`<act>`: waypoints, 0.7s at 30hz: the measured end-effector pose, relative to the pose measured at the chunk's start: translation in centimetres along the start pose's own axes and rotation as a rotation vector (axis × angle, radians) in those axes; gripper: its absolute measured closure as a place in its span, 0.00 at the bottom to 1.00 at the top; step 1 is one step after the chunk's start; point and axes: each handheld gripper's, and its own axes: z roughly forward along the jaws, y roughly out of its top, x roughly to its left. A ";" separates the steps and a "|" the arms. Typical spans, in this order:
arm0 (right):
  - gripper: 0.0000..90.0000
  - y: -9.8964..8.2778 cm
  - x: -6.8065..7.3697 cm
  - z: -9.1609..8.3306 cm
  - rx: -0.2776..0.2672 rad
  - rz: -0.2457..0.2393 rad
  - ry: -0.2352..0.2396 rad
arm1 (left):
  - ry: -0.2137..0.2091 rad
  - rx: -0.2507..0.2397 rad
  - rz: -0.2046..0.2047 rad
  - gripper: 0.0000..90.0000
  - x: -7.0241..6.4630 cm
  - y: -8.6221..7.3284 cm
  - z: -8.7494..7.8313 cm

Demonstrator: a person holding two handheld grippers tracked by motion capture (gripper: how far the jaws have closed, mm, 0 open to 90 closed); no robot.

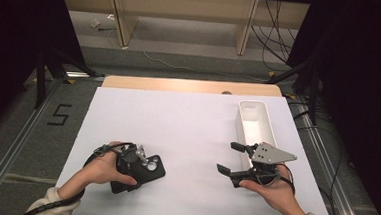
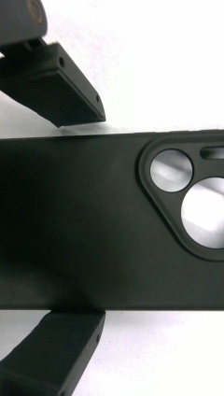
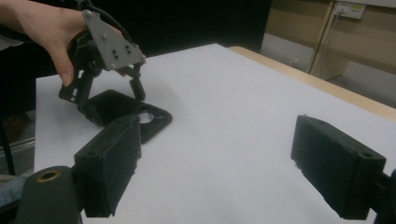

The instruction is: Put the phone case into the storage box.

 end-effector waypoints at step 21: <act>0.19 0.0 0.0 0.1 0.001 0.002 0.002 | -0.019 0.013 0.023 0.13 0.0 0.2 -0.1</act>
